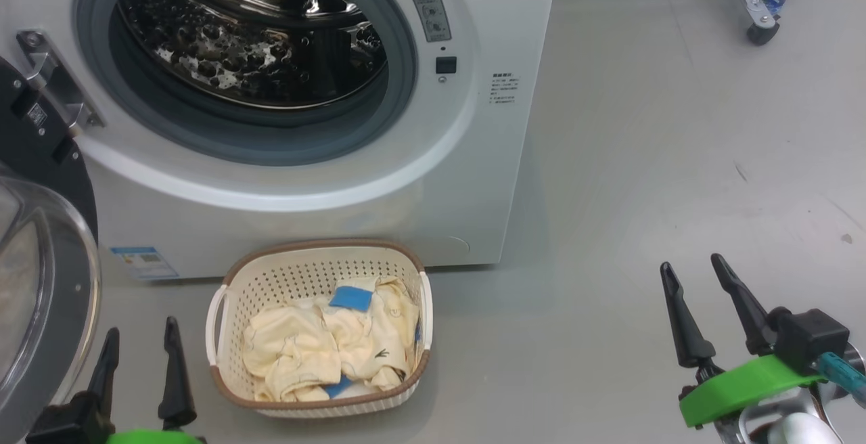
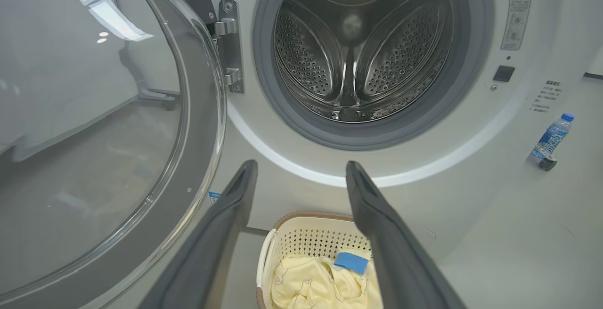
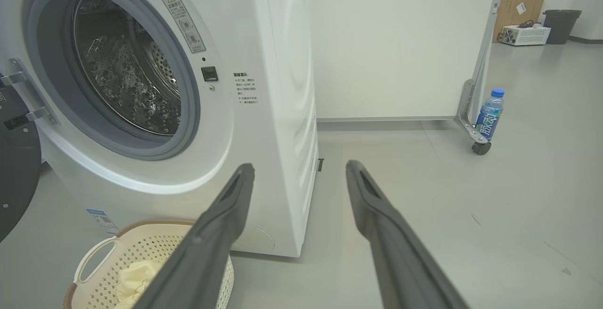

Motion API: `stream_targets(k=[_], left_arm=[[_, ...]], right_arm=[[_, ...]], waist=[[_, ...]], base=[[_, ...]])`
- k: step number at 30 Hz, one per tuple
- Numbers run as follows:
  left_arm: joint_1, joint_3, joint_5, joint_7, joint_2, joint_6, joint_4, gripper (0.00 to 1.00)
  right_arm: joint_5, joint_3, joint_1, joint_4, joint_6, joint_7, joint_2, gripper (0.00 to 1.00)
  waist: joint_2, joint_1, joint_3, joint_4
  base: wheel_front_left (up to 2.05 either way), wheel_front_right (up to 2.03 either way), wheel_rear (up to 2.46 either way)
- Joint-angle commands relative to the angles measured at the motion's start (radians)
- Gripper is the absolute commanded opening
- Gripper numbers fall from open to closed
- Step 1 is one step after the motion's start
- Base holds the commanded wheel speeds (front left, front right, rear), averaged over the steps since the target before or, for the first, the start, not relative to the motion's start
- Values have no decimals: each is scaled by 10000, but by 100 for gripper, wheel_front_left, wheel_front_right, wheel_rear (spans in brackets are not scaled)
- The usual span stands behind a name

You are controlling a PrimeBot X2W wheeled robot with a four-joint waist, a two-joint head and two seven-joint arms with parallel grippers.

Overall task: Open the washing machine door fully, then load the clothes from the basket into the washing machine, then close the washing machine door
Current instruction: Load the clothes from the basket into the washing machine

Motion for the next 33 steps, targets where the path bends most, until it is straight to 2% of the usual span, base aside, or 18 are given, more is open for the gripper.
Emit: stream_targets(k=[1, 20, 33], left_arm=[[-430, 446, 25, -129, 189, 39, -227, 100], [-355, 375, 11, -196, 161, -149, -175, 100], [-844, 277, 44, -207, 93, -156, -248, 100]], right_arm=[[-16, 197, -339, -295, -27, -93, -232, 100], [4, 124, -290, -322, -27, -93, -171, 100], [23, 75, -579, -450, -27, -93, -48, 100]], waist=[[0, -1, -15, -6], [0, -1, 108, -64], [0, -1, 948, -70]], base=[[107, -107, 0], [19, -19, 0], [0, 0, 0]])
